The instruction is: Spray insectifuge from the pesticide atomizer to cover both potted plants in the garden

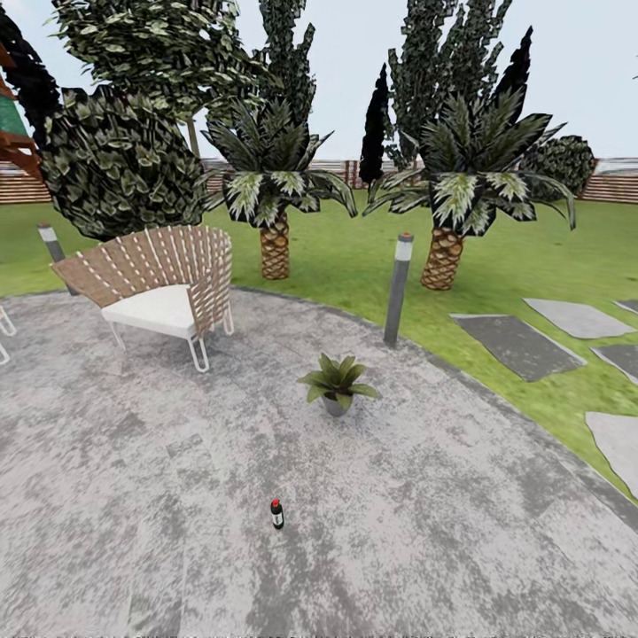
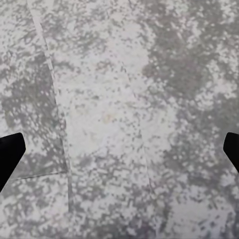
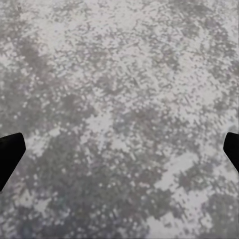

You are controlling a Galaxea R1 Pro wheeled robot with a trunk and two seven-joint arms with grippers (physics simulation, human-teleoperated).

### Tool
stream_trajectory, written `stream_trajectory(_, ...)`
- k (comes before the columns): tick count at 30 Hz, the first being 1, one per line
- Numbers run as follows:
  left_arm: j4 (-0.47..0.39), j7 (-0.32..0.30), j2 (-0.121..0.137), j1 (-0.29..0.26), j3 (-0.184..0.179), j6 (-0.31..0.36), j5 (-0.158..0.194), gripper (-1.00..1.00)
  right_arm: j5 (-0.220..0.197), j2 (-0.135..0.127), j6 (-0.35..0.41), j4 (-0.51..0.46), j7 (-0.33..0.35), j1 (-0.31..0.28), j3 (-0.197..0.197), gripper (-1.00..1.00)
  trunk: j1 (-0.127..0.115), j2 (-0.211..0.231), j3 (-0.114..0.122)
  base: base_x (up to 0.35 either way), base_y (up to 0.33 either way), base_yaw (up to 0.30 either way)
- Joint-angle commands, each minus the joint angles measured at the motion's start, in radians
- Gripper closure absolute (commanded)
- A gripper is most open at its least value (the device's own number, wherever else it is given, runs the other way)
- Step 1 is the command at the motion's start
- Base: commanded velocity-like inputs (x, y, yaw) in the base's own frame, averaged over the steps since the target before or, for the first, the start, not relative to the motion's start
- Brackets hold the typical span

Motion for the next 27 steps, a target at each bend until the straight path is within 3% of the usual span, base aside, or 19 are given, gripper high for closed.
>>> stream_trajectory(1,0.001,0.000,0.000,-0.001,0.000,-0.003,0.000,-1.00,0.000,0.000,-0.003,0.001,0.000,-0.001,-0.001,-1.00,0.004,-0.008,-0.005,0.000,0.000,0.000)
stream_trajectory(27,0.001,0.000,-0.001,-0.001,0.000,-0.003,-0.003,-1.00,0.002,0.000,-0.003,0.000,0.000,-0.001,0.000,-1.00,0.103,-0.190,-0.115,0.000,0.000,0.000)
